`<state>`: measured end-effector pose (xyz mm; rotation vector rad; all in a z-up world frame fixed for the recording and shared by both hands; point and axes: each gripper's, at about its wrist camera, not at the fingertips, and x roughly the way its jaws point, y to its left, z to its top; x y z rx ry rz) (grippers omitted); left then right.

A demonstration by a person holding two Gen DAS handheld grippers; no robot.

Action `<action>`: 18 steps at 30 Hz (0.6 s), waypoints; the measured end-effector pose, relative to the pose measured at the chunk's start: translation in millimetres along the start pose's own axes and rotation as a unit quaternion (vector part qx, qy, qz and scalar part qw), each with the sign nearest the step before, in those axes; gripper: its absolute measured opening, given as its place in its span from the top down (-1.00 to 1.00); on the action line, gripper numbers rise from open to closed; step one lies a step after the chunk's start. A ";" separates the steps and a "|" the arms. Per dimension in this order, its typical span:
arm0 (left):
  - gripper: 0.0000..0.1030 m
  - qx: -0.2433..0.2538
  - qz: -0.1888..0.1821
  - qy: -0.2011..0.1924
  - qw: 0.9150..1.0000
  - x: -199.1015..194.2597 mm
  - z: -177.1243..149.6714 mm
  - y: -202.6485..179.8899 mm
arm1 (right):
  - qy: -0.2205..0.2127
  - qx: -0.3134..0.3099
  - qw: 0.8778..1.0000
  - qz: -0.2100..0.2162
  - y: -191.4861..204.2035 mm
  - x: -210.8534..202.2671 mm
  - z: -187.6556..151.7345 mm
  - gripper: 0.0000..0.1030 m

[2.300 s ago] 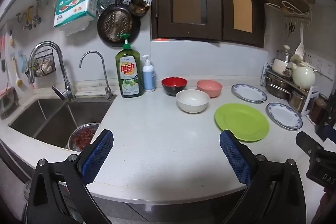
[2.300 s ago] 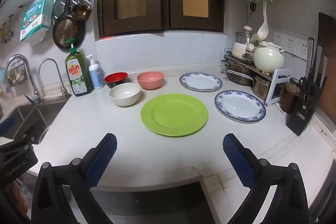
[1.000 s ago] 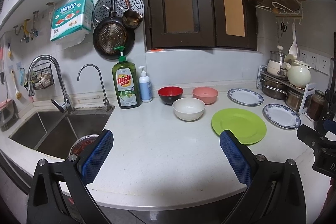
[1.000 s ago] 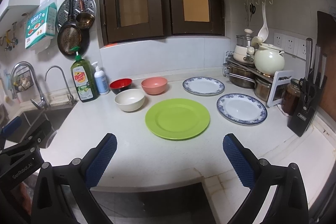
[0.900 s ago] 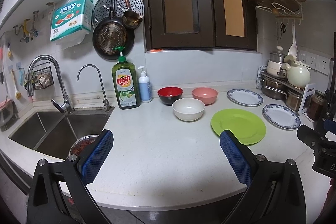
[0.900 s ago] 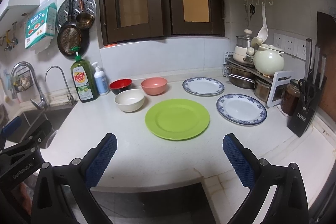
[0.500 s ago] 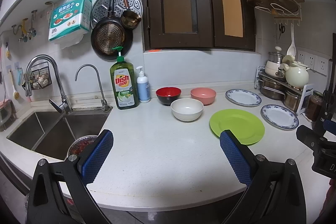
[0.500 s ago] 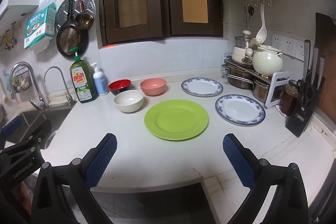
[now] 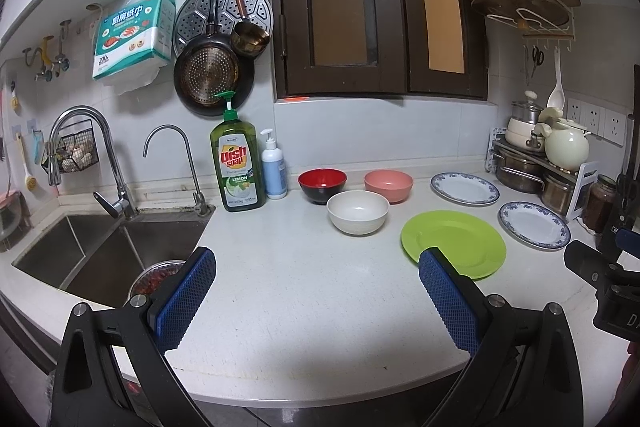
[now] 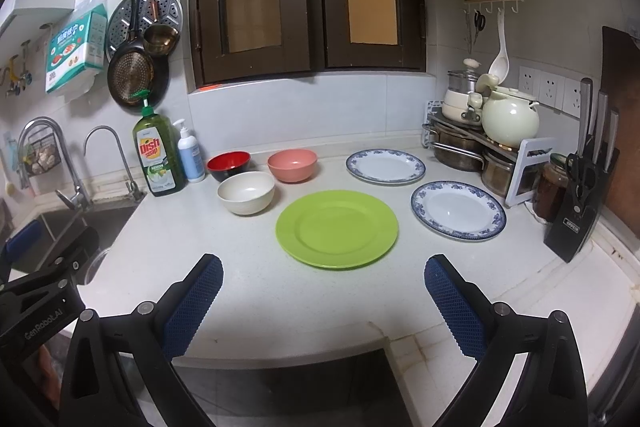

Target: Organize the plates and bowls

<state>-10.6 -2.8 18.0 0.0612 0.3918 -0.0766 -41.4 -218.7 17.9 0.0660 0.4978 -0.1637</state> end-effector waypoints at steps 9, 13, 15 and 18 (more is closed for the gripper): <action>-1.00 0.001 -0.003 0.002 1.000 6.0 2.6 3.5 | 0.003 0.001 1.000 -0.004 4.9 4.1 2.8 -0.99; -1.00 0.003 -0.005 0.004 1.000 12.6 3.4 7.8 | 0.005 0.002 1.000 -0.005 6.7 7.1 3.9 -0.99; -1.00 0.004 -0.008 0.006 1.000 16.6 3.6 10.1 | 0.007 0.002 1.000 -0.006 8.8 9.7 4.4 -0.99; -1.00 0.006 -0.014 0.012 1.000 24.4 3.0 13.8 | 0.011 0.005 1.000 -0.007 13.7 14.9 5.5 -0.99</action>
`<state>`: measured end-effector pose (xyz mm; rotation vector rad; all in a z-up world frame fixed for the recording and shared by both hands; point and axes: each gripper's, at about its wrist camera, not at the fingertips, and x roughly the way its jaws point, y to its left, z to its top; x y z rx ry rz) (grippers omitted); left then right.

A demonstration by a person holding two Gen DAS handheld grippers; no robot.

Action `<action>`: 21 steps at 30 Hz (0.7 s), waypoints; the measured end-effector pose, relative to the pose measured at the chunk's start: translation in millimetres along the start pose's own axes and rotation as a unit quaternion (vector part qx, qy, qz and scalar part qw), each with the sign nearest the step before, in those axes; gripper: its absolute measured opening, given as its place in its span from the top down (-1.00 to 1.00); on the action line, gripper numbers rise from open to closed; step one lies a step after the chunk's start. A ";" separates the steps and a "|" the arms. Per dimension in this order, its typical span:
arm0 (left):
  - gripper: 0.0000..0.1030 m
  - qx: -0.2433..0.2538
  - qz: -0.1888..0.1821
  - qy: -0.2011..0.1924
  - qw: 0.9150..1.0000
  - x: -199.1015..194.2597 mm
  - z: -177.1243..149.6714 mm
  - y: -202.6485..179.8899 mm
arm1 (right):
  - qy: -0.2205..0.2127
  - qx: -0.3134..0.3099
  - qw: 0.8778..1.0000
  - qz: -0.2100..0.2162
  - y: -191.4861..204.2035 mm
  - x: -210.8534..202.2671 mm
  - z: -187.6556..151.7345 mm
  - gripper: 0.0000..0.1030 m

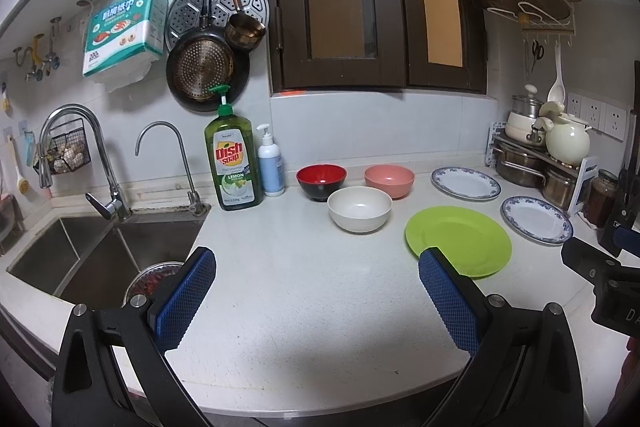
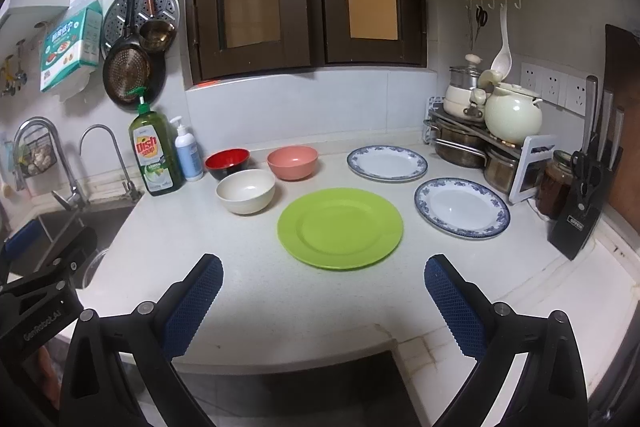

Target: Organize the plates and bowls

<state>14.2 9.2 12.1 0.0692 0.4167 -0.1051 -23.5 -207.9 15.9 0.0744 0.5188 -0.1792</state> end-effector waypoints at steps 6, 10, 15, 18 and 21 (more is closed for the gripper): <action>-1.00 0.012 -0.026 0.020 0.999 19.0 1.2 3.2 | 0.006 0.013 1.000 -0.005 7.6 9.8 -2.1 -0.98; -1.00 0.019 -0.051 0.041 0.998 39.3 4.2 -2.0 | 0.018 0.032 0.999 -0.009 7.8 19.4 -4.7 -0.98; -1.00 0.028 -0.050 0.040 0.998 68.0 11.0 -17.3 | 0.028 0.041 0.998 -0.026 -2.3 40.9 2.2 -0.98; -1.00 0.030 -0.051 0.040 0.997 89.0 17.2 -30.9 | 0.031 0.040 0.998 -0.039 -10.0 56.5 6.6 -0.98; -1.00 0.031 -0.053 0.043 0.997 114.1 25.0 -48.0 | 0.035 0.041 0.997 -0.047 -23.4 79.3 13.0 -0.98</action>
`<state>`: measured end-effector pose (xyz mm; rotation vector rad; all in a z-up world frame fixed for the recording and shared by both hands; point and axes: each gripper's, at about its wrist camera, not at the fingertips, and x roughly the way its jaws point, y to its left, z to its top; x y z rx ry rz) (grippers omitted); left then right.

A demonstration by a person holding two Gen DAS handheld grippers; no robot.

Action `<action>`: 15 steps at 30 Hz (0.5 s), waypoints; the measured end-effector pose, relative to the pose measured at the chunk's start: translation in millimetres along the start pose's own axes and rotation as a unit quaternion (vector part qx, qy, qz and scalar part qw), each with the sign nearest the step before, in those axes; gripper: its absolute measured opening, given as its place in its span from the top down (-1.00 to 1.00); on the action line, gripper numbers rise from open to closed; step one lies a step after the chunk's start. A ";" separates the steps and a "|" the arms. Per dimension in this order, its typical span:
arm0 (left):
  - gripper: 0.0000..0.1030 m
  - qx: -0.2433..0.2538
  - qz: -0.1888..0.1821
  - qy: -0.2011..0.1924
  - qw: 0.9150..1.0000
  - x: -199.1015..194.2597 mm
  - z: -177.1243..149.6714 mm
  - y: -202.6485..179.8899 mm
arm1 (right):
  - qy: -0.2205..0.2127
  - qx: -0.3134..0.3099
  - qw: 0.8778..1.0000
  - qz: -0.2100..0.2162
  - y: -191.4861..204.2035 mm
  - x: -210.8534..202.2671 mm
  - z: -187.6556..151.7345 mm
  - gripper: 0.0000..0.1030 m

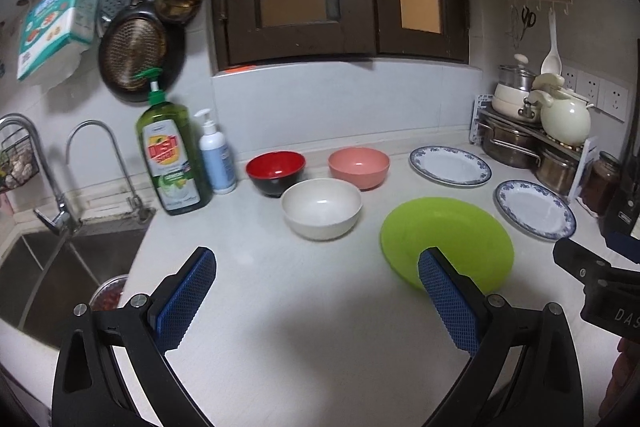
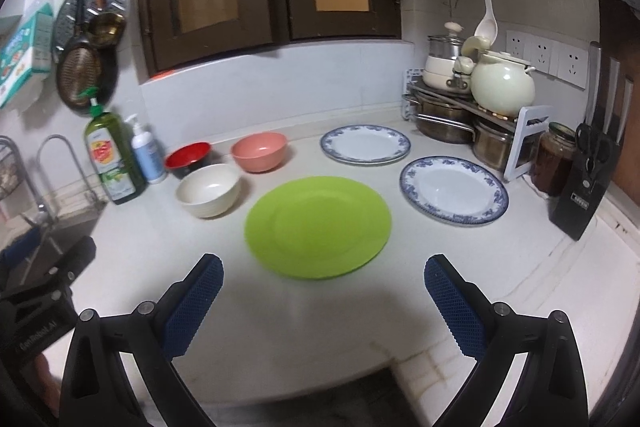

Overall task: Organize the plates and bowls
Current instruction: 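Move both tools to the lime-green plate rim and close on it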

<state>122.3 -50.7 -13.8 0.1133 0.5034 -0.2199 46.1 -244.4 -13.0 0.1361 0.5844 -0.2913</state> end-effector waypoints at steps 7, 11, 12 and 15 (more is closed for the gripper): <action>-0.95 0.011 0.009 0.008 1.000 56.5 12.5 -31.8 | 0.008 -0.005 1.000 -0.012 -23.7 60.1 25.5 -0.93; -0.85 0.006 0.005 0.037 0.999 89.8 15.0 -45.6 | 0.022 -0.004 1.000 -0.016 -39.0 94.8 36.6 -0.92; -0.84 0.005 0.002 0.046 0.999 98.8 15.5 -47.9 | 0.026 -0.004 1.000 -0.016 -41.7 102.7 38.4 -0.92; -0.76 0.009 -0.009 0.068 0.998 124.5 13.7 -54.5 | 0.043 0.004 0.999 -0.018 -49.1 125.8 41.0 -0.87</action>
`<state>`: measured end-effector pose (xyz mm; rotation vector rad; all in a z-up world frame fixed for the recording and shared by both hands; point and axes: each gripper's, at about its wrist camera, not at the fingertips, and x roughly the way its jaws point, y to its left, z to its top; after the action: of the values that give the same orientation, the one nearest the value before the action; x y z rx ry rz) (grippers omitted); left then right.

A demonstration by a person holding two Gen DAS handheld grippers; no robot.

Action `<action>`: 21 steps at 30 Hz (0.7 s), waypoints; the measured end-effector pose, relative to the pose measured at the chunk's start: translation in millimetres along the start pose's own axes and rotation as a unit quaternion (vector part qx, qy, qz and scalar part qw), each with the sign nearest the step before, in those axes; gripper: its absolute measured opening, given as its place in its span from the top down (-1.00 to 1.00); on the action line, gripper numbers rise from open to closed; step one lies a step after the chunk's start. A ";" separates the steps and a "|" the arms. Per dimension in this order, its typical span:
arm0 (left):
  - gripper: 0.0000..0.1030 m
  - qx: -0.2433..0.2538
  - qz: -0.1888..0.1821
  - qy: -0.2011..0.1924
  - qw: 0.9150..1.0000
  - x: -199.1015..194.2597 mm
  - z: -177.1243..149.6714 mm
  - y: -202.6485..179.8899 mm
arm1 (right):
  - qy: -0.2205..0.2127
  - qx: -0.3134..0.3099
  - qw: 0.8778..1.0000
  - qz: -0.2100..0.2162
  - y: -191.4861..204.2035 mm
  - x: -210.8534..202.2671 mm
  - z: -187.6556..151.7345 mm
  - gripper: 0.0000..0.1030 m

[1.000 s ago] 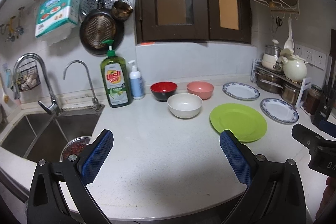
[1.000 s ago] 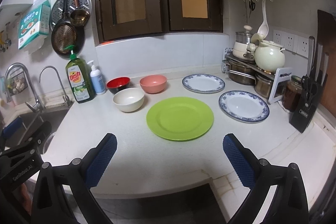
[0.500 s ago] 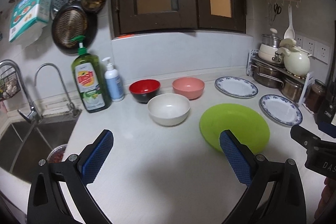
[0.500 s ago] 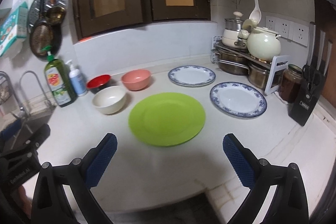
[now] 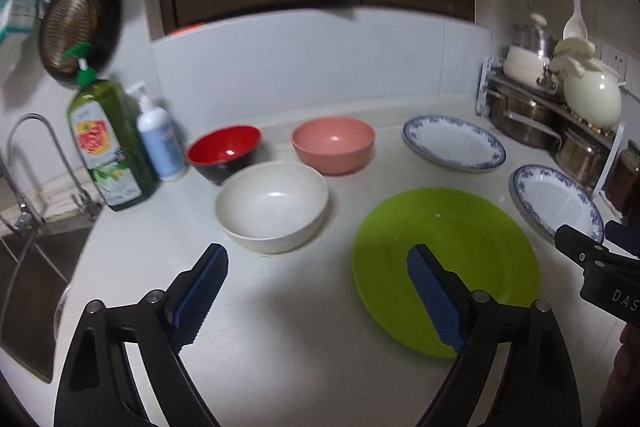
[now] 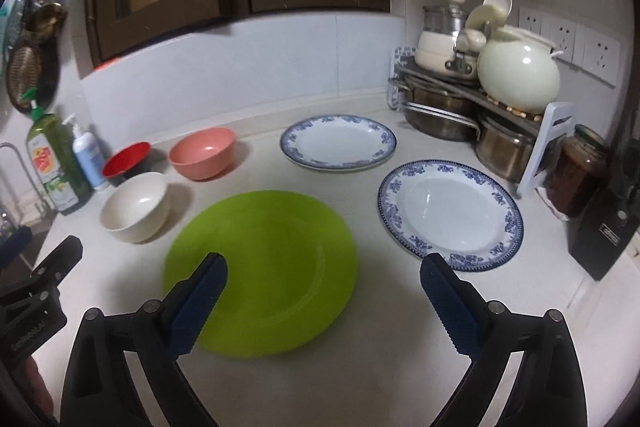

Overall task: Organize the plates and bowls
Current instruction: 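Move both tools to the lime-green plate rim and close on it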

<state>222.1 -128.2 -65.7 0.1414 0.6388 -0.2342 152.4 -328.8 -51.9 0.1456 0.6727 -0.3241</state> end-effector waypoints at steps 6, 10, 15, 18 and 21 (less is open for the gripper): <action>-0.55 0.013 -0.022 0.046 0.999 44.7 0.0 -11.1 | 0.032 0.007 0.999 -0.012 -5.7 42.2 3.0 -0.72; -0.44 0.018 -0.028 0.073 0.997 69.5 -1.4 -14.3 | 0.046 0.005 0.999 -0.016 -8.1 64.4 6.7 -0.66; -0.36 0.021 -0.031 0.099 0.994 92.4 -3.7 -18.0 | 0.077 -0.001 0.997 -0.015 -8.5 93.5 6.1 -0.55; -0.30 0.023 -0.037 0.114 0.992 101.7 -6.2 -21.5 | 0.096 0.002 0.995 -0.009 -11.2 108.5 4.8 -0.45; -0.24 0.022 -0.044 0.125 0.991 107.6 -8.0 -23.7 | 0.114 0.006 0.993 -0.001 -13.5 120.1 3.3 -0.37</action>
<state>295.0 -168.1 -138.5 0.1863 0.8901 -0.3178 237.9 -371.9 -125.7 0.1955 0.8966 -0.3156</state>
